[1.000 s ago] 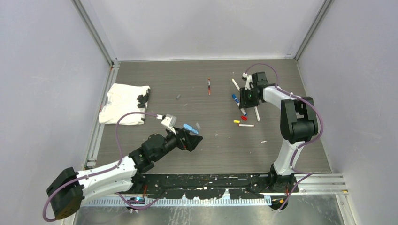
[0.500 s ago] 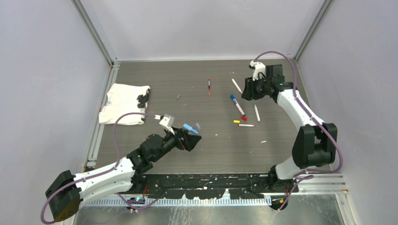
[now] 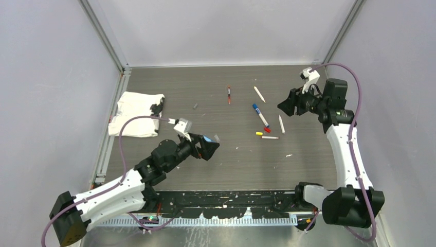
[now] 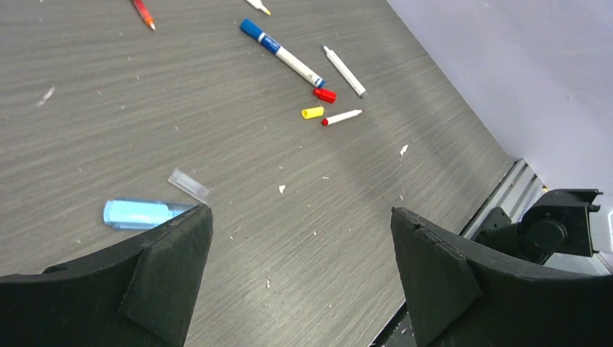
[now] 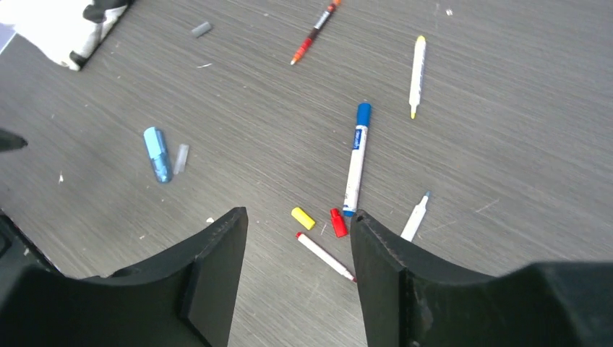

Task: Insert the pens into the pen caps
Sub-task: Pick up the pen from the center of the board.

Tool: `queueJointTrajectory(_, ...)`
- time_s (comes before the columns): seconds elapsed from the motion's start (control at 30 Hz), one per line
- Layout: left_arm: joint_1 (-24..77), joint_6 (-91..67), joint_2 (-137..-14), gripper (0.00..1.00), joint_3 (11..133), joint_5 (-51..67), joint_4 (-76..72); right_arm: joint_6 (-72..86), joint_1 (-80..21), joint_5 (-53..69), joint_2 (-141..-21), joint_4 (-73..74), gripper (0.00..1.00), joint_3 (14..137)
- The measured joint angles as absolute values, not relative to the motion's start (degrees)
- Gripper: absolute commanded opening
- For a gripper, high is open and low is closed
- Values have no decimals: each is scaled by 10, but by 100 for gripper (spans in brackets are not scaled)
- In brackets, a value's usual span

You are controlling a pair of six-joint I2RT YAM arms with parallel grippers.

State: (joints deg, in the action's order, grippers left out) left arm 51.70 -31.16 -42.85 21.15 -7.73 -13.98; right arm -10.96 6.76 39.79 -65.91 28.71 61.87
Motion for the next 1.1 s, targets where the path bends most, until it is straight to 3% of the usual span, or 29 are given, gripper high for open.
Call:
queueJointTrajectory(0.1,505,-296,-435,96,246,-67,-113,-124,74,436,-639,288,73,612)
queueJointTrajectory(0.53,414,-265,-522,96,350,27,-22,-159,77,498,-642,292,73,563)
queueJointTrajectory(0.63,394,-266,-543,96,350,49,-17,-164,77,462,-660,296,69,563)
queueJointTrajectory(0.77,381,-270,-551,96,349,64,-18,-158,77,398,-701,297,57,563)
queueJointTrajectory(1.1,366,-298,-550,96,299,82,-45,-119,53,224,-870,327,44,594)
